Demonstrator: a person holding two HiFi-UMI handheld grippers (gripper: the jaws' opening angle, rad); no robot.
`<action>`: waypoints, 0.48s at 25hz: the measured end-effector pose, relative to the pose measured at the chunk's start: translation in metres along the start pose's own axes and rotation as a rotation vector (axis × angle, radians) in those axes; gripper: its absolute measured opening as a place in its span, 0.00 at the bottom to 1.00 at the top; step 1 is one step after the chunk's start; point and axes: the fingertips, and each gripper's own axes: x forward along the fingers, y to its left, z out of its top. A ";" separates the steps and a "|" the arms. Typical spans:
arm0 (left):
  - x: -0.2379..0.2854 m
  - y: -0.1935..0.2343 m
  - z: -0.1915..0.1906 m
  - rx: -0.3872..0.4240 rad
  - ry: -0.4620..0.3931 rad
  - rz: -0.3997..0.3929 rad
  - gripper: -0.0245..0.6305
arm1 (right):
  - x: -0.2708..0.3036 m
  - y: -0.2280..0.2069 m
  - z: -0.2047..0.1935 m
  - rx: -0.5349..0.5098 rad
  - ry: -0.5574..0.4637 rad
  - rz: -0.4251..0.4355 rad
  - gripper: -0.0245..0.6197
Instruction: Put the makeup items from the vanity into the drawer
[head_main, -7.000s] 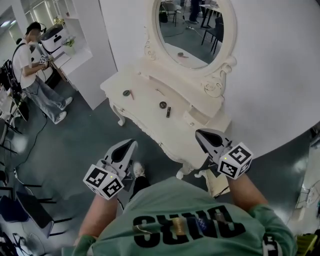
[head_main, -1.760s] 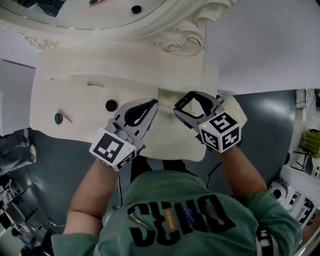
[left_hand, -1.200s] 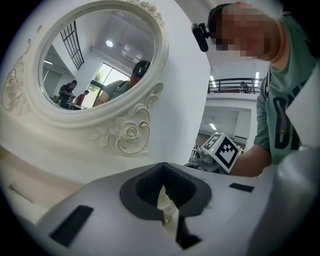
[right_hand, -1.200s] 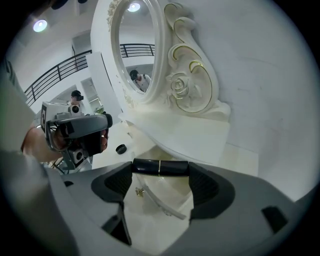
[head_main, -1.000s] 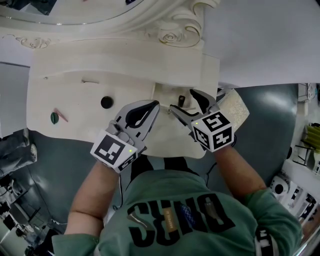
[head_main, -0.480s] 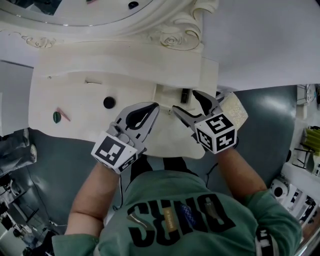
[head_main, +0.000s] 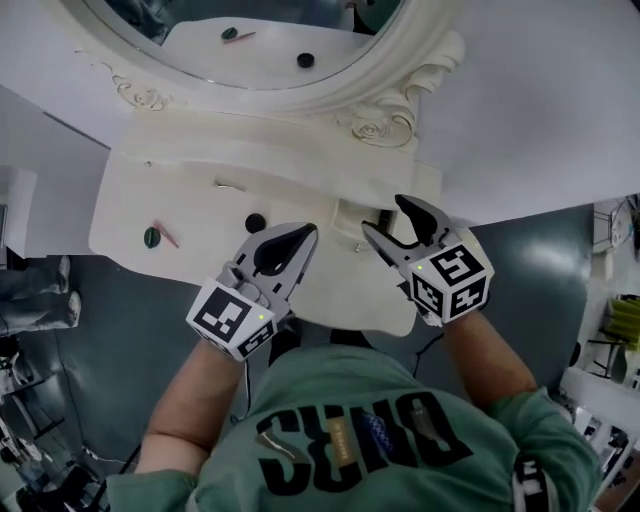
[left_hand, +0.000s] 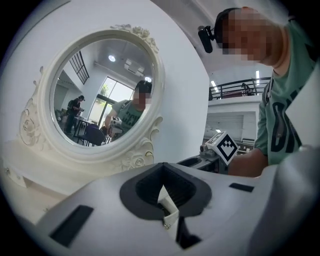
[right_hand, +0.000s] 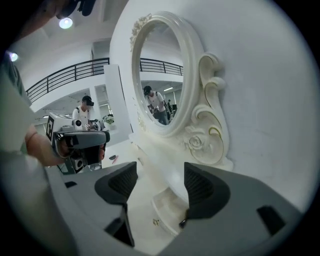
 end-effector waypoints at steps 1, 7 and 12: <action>-0.009 0.000 0.010 0.006 -0.008 0.012 0.05 | -0.004 0.006 0.014 -0.015 -0.021 0.010 0.51; -0.065 0.009 0.071 0.040 -0.077 0.092 0.05 | -0.021 0.053 0.099 -0.117 -0.151 0.107 0.39; -0.105 0.003 0.119 0.087 -0.132 0.133 0.05 | -0.041 0.094 0.155 -0.206 -0.232 0.185 0.34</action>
